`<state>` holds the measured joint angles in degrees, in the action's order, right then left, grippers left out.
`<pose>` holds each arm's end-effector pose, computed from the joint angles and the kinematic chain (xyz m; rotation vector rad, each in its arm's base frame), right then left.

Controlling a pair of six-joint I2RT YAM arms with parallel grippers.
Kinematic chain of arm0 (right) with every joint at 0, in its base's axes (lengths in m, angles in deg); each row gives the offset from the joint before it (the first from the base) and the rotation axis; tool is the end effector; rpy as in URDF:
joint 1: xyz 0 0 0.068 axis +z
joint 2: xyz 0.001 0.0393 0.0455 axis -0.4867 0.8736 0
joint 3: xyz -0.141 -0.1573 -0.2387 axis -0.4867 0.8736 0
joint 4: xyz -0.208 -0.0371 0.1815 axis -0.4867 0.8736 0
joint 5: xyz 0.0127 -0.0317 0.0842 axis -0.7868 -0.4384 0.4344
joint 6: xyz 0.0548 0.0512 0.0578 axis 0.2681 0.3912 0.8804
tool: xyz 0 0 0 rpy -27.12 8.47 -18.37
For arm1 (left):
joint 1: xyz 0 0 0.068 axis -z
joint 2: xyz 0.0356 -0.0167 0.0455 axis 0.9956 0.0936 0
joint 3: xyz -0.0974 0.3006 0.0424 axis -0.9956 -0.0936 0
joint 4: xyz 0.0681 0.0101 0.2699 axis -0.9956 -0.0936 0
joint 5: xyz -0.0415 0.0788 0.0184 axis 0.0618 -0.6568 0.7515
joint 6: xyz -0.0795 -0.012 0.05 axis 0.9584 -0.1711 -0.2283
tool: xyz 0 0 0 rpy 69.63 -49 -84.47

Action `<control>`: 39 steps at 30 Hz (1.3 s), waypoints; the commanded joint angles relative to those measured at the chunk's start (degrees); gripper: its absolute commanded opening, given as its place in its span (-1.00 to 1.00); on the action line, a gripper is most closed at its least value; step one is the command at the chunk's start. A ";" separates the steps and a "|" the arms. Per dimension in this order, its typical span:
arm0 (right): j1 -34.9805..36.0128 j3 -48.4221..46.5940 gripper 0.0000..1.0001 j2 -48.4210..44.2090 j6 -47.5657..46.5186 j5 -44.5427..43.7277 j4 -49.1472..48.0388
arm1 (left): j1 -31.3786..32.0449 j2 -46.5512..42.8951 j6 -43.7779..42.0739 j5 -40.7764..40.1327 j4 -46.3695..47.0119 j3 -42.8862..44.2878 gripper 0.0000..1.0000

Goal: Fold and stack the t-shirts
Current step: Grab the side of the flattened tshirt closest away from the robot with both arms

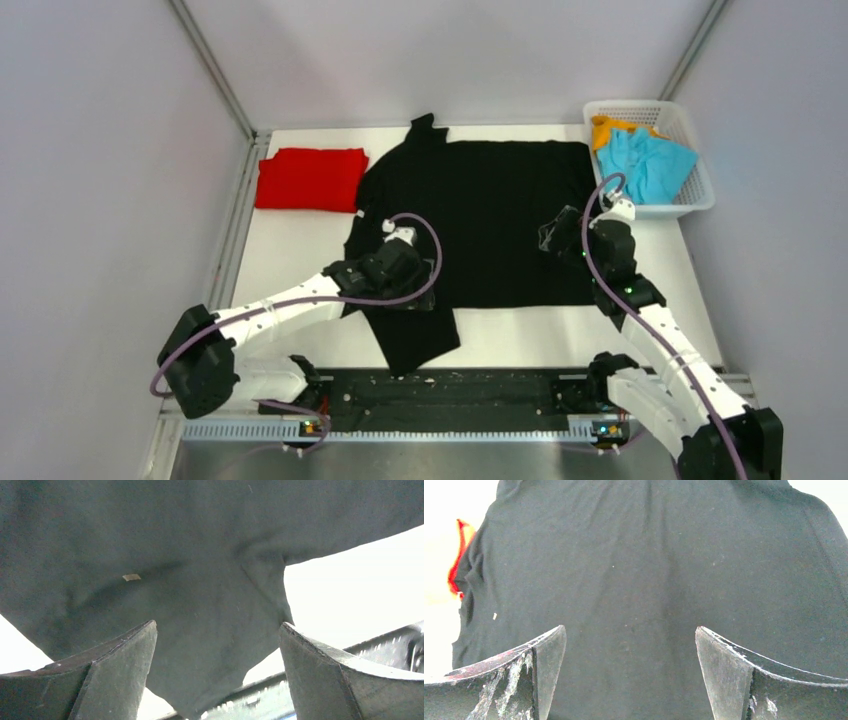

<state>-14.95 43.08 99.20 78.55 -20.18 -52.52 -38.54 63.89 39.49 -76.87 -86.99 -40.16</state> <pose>0.2246 0.0444 0.2591 0.3727 1.9946 0.3532 0.2032 -0.1960 0.2213 0.0989 2.5353 -0.4703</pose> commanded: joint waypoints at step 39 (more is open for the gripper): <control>-1.96 -3.57 0.98 -2.48 2.56 -9.55 14.17 | 19.33 -0.83 12.92 -1.71 -6.85 -7.55 -1.00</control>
<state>-15.17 42.66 99.31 79.60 -26.13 -42.40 -18.91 66.03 54.20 -72.87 -98.27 -50.21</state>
